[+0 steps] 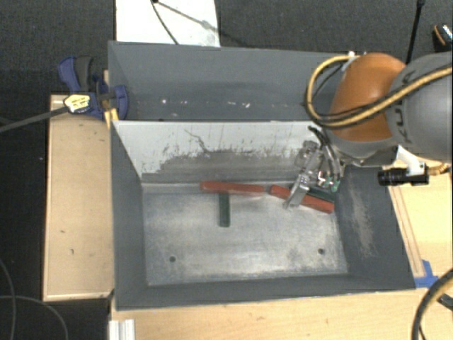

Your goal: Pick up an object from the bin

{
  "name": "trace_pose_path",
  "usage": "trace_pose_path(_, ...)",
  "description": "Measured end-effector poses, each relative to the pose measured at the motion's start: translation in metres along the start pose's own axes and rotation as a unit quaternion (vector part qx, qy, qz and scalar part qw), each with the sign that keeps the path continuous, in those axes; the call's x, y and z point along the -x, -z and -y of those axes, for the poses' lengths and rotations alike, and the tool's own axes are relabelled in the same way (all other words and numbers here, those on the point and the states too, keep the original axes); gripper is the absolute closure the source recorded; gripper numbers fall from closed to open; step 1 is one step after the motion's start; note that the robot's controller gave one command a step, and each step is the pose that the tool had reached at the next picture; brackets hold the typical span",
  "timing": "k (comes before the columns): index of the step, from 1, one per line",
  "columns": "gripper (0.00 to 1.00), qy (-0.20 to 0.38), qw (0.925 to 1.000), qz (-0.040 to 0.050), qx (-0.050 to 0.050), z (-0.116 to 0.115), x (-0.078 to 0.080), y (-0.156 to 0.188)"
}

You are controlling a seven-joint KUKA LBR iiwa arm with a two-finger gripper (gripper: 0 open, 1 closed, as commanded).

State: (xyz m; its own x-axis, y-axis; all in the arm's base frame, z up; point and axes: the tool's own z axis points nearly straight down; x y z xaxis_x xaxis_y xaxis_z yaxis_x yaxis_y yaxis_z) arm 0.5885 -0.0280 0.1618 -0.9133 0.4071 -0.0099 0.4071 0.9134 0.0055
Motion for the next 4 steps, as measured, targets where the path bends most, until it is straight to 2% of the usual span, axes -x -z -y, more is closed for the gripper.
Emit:
trace_pose_path(1,0.0,-0.031,0.9995,-0.0071,-0.004,-0.01,-0.003,-0.096)
trace_pose_path(2,0.0,-0.096,0.9954,-0.002,-0.002,0.018,0.011,-0.09)
trace_pose_path(3,1.0,-0.093,0.9956,-0.0023,-0.003,0.017,0.011,-0.09)
trace_pose_path(4,1.0,-0.098,0.9952,0.0001,-0.001,0.034,0.002,0.056)
